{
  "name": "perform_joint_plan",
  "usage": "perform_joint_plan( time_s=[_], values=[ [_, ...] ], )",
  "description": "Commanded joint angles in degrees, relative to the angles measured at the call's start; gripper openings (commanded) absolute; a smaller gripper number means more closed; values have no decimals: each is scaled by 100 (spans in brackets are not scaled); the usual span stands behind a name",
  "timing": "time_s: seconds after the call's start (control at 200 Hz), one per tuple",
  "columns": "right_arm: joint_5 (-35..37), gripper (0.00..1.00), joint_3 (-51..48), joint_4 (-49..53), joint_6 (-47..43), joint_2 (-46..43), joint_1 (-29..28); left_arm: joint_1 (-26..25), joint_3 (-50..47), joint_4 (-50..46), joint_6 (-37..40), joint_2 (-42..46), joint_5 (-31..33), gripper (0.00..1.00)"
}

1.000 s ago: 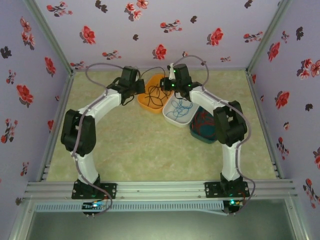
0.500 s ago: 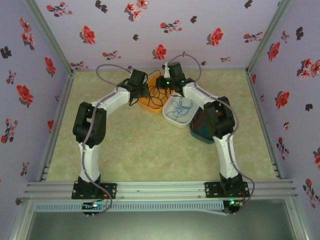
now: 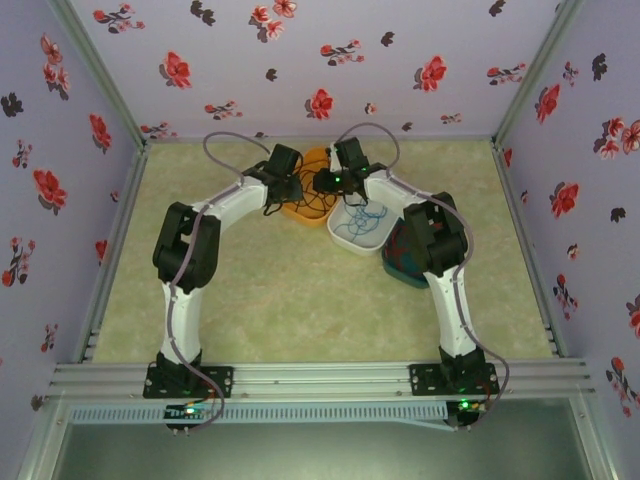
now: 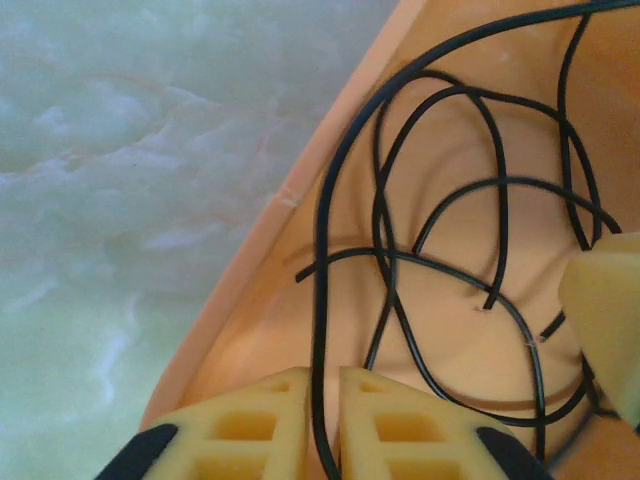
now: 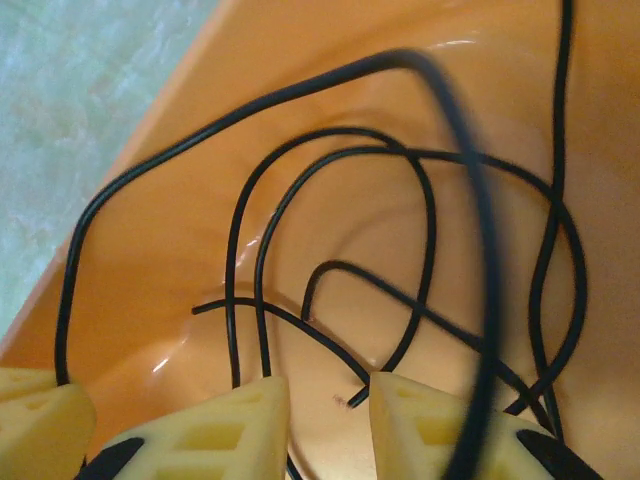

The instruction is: Untangle the cables

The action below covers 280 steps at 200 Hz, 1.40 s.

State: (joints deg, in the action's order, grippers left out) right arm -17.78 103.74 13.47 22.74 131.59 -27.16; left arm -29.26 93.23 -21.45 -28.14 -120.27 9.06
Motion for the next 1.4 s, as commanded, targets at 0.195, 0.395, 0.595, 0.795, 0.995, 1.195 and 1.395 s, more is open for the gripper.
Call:
perform_joint_plan(
  time_s=[0.195,0.395,0.595,0.795,0.995,1.195,1.395],
  values=[
    [496,43,-151,291,-297,-672,26,-45,-279,-34,-35,565,81,38],
    [725,46,89,512,-415,-707,9,-45,-329,-18,-63,870,70,44],
    [1398,46,155,834,-579,-932,-69,-45,-447,27,-110,1277,26,48],
    [1825,49,-44,989,-789,-1438,-114,-29,-749,89,-67,1880,34,57],
    [2656,56,-1148,798,-834,-2524,-92,153,-1652,279,-11,3003,232,85],
    [3939,69,-2963,458,-707,-4018,51,836,-3445,658,51,4713,797,100],
    [4726,88,-4605,52,-551,-5309,353,1504,-5285,1311,731,6279,1684,100]
  ],
)
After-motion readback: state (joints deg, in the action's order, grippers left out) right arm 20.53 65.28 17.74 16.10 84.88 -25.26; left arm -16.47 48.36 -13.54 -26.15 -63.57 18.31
